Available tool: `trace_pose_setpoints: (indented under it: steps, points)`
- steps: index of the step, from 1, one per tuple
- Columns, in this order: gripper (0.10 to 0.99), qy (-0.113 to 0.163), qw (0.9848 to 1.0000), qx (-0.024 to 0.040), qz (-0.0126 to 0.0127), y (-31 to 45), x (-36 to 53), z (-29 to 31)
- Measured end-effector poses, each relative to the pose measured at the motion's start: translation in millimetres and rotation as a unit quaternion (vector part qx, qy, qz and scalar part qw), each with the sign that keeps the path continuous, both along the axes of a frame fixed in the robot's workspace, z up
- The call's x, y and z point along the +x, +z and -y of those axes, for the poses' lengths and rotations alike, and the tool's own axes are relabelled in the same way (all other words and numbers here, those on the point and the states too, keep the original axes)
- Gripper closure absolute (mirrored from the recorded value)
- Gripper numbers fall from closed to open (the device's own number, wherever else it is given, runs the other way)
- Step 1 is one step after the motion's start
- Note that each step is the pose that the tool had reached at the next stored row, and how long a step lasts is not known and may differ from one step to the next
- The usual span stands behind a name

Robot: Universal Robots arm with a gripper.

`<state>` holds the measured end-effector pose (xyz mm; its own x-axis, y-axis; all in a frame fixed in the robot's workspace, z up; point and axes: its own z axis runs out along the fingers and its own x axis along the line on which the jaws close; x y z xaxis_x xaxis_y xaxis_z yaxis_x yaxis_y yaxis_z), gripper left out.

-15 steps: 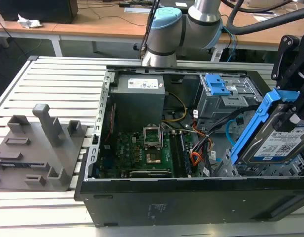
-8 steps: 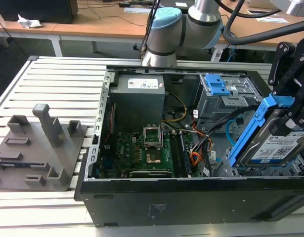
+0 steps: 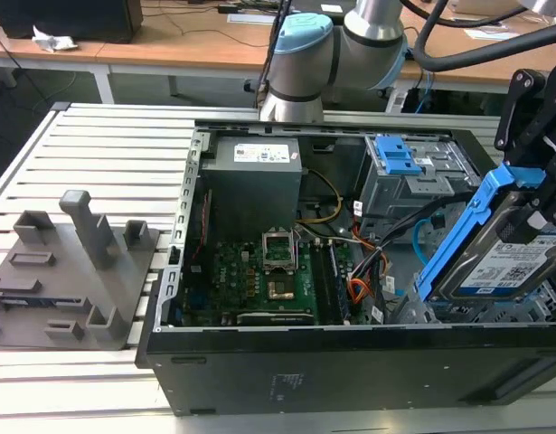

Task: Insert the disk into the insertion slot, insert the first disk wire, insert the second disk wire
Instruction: 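Insert the disk into the insertion slot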

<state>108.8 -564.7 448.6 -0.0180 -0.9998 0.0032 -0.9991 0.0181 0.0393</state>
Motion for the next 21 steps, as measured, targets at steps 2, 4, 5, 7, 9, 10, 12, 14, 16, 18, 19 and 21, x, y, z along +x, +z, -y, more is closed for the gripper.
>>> trace_pose_setpoints:
  steps: [2, 4, 5, 7, 9, 10, 12, 14, 16, 18, 19, 21]
  points:
    - [0.722, 0.0, 1.0, -0.0002, -0.001, 0.2, 5.5, -5.6]
    - [0.722, 0.0, 1.0, -0.0002, -0.0025, 0.3, 11.0, -12.7]
    - [0.722, 0.0, 1.0, -0.0001, -0.0043, 0.1, 14.7, -15.9]
    - [0.722, 0.001, 0.9999, -0.0001, -0.0116, -2.0, 20.5, -17.4]
    - [0.722, 0.001, 0.9999, -0.0002, -0.0171, -4.0, 24.8, -18.5]
    - [0.722, 0.001, 0.9998, -0.0002, -0.0179, -4.4, 25.4, -19.2]
    - [0.722, 0.001, 0.9998, -0.0001, -0.0199, -5.8, 26.8, -20.9]
    - [0.722, 0.001, 0.9997, -0.0002, -0.0229, -7.9, 27.9, -21.0]
    - [0.722, 0.001, 0.9997, -0.0002, -0.0255, -10.0, 28.9, -21.0]
    - [0.722, 0.001, 0.9996, -0.0001, -0.0292, -13.4, 30.3, -21.0]
    - [0.722, 0.001, 0.9995, -0.0005, -0.0311, -15.0, 31.4, -21.1]
    - [0.722, 0.001, 0.9994, -0.0002, -0.0333, -17.3, 32.8, -21.0]
